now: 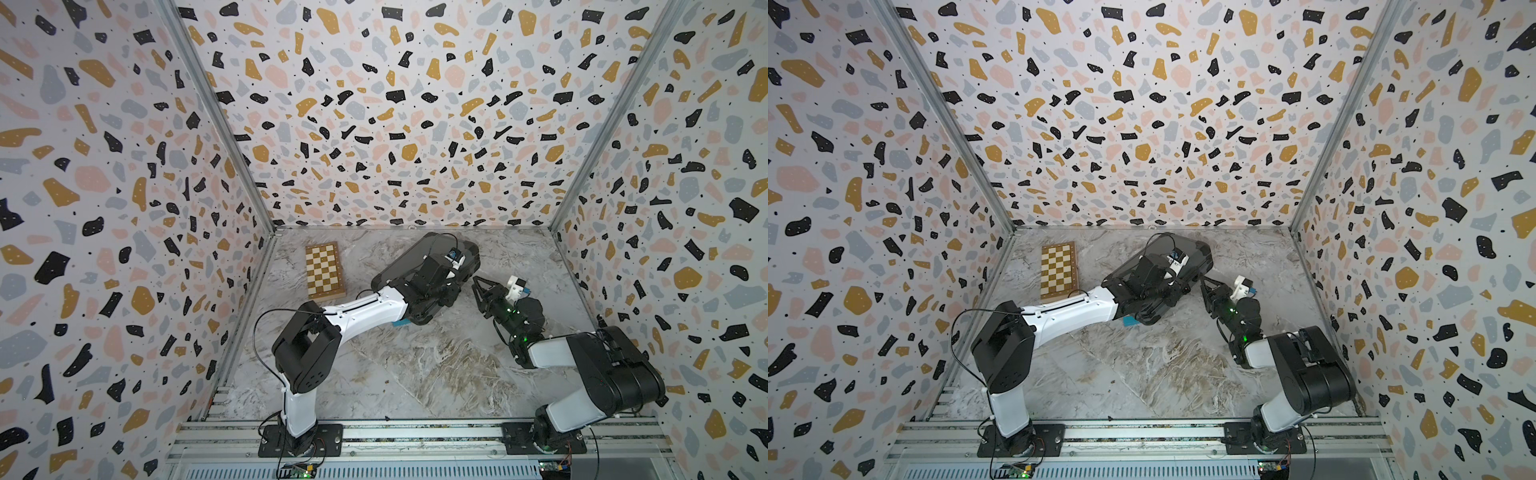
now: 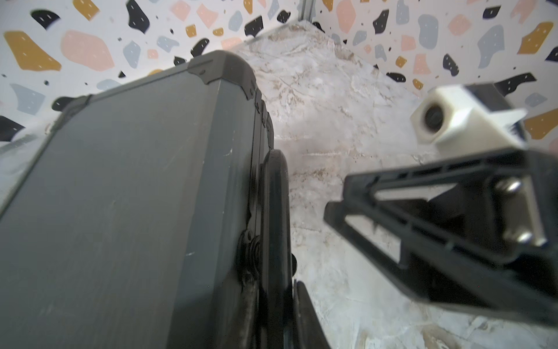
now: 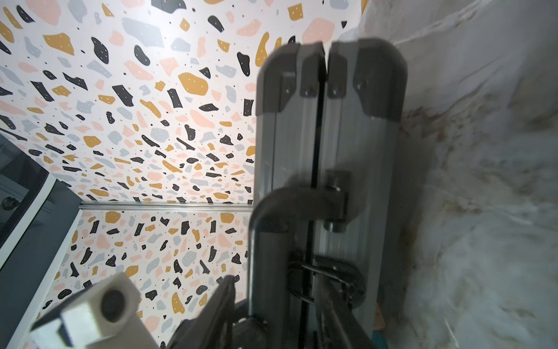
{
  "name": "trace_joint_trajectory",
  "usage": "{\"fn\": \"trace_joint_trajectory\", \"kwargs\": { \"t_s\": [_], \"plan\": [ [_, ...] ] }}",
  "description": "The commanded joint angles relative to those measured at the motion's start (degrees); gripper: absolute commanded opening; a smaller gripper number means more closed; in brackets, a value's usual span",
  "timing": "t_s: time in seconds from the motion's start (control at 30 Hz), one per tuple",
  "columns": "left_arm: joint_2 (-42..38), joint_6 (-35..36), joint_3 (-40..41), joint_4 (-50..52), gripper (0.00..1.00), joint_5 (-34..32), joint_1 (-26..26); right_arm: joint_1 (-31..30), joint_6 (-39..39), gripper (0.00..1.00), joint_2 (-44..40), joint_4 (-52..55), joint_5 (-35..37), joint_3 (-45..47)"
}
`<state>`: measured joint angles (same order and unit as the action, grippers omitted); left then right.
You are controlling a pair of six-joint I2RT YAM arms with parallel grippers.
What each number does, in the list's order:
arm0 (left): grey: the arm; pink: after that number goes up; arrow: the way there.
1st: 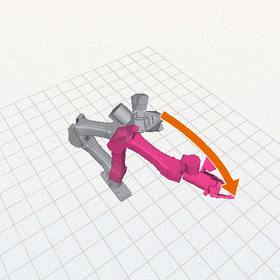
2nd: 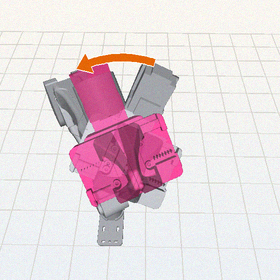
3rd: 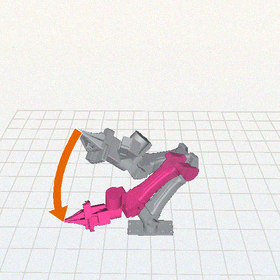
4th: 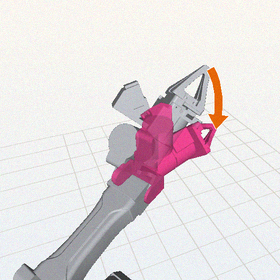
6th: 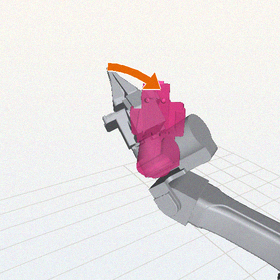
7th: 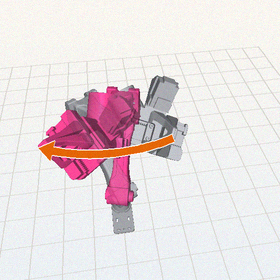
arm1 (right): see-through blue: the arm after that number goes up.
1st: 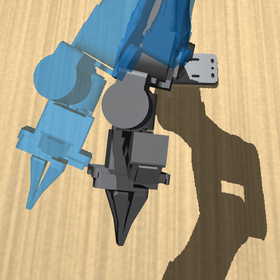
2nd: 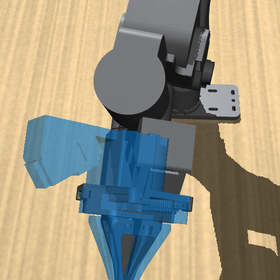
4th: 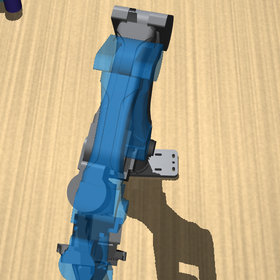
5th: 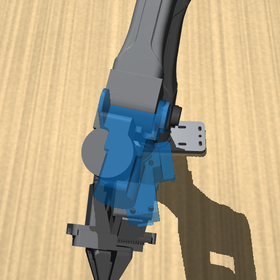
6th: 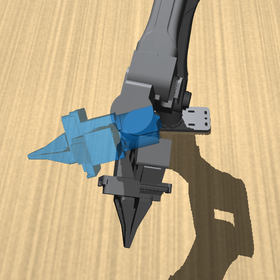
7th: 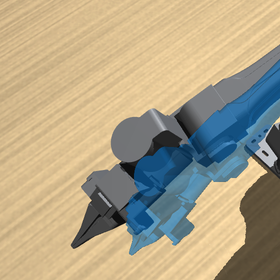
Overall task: Open the poker set cases
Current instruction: Open the fastener on the poker set case, then place the poker set case at the center of the board.
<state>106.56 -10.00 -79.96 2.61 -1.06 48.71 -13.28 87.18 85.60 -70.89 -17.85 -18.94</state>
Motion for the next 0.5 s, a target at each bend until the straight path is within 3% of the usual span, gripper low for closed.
{"fn": "trace_joint_trajectory", "kwargs": {
  "t_s": [0.0,0.23,0.47],
  "plan": [
    [-3.6,-0.8,-0.2,-8.6,0.00,-2.4,-0.7,2.9,-6.9,0.50,-7.8,13.1,-3.2,0.4],
    [-3.1,0.4,2.8,-8.3,0.00,-1.1,-0.6,7.6,-24.7,0.56,-26.5,48.1,1.5,-3.7],
    [-2.1,1.0,3.8,-5.5,0.00,-2.1,-0.7,10.2,-28.9,0.59,-26.5,53.1,0.1,-6.0]
  ]
}}
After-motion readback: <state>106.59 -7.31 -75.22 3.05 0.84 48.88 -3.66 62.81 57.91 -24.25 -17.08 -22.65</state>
